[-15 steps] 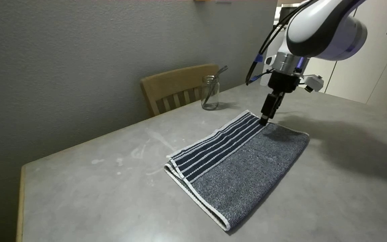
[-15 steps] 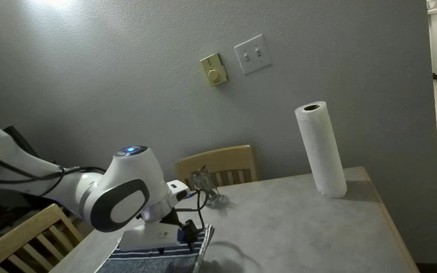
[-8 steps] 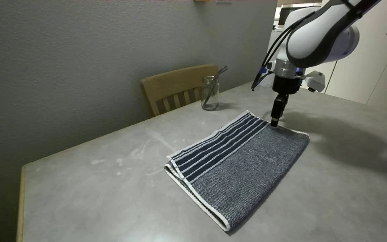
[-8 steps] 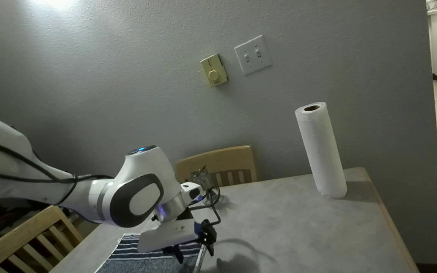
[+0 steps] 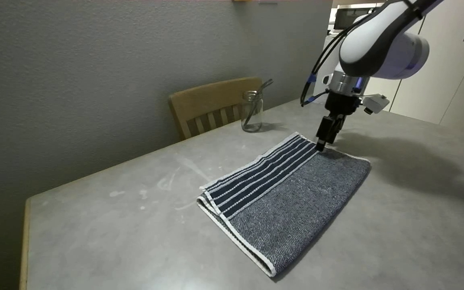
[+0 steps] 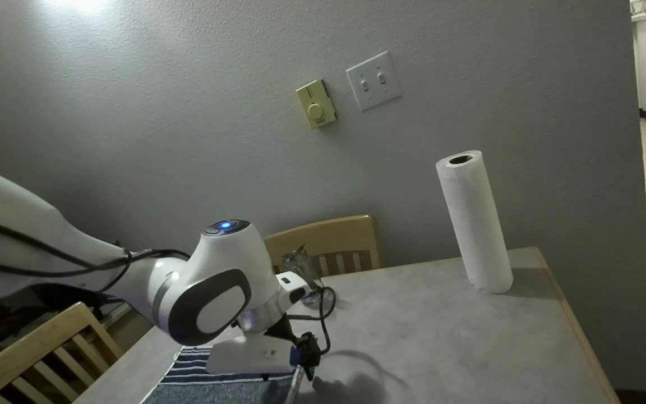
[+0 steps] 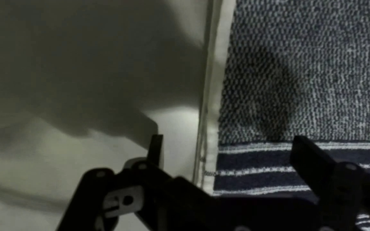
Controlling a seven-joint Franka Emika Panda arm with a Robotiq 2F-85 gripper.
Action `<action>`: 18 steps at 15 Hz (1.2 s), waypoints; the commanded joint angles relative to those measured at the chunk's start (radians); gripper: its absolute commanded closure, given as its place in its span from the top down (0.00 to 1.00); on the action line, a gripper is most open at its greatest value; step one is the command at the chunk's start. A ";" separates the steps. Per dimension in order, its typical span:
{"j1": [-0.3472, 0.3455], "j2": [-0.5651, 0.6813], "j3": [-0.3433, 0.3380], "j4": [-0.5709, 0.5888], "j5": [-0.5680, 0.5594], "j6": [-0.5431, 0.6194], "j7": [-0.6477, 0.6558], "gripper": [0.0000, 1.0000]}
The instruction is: Fold the grey towel on the table.
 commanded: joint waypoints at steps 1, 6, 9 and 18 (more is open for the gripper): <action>-0.062 0.024 0.027 0.000 0.050 0.039 -0.041 1.00; -0.129 0.044 0.083 0.016 0.136 0.038 -0.059 1.00; -0.180 0.060 0.137 0.029 0.225 0.023 -0.101 1.00; -0.212 0.109 0.186 0.071 0.371 -0.014 -0.210 1.00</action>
